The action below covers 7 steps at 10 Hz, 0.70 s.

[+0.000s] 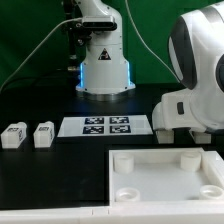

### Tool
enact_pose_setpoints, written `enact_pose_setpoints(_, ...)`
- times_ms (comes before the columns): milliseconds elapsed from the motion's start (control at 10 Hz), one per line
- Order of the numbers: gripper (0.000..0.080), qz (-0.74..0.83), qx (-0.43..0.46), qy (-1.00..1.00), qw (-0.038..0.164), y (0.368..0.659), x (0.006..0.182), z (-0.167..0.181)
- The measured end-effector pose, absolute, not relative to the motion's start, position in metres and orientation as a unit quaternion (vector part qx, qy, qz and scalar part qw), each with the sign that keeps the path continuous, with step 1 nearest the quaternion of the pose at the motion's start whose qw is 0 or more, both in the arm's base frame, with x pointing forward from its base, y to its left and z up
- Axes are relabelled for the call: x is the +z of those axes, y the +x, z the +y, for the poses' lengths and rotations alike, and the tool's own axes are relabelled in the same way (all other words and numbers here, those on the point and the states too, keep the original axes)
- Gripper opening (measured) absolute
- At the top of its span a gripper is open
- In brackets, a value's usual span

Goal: Assemble one leg

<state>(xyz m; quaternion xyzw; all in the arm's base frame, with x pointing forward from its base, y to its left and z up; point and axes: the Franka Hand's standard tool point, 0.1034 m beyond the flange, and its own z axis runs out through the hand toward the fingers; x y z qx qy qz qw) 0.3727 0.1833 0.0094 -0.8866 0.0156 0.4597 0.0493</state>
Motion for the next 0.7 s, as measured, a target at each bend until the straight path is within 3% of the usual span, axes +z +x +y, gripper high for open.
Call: enact_pose_setpoints(700,0.029,0.012,0.455,-0.889,0.049,0.3762,0.0112,0.1824)
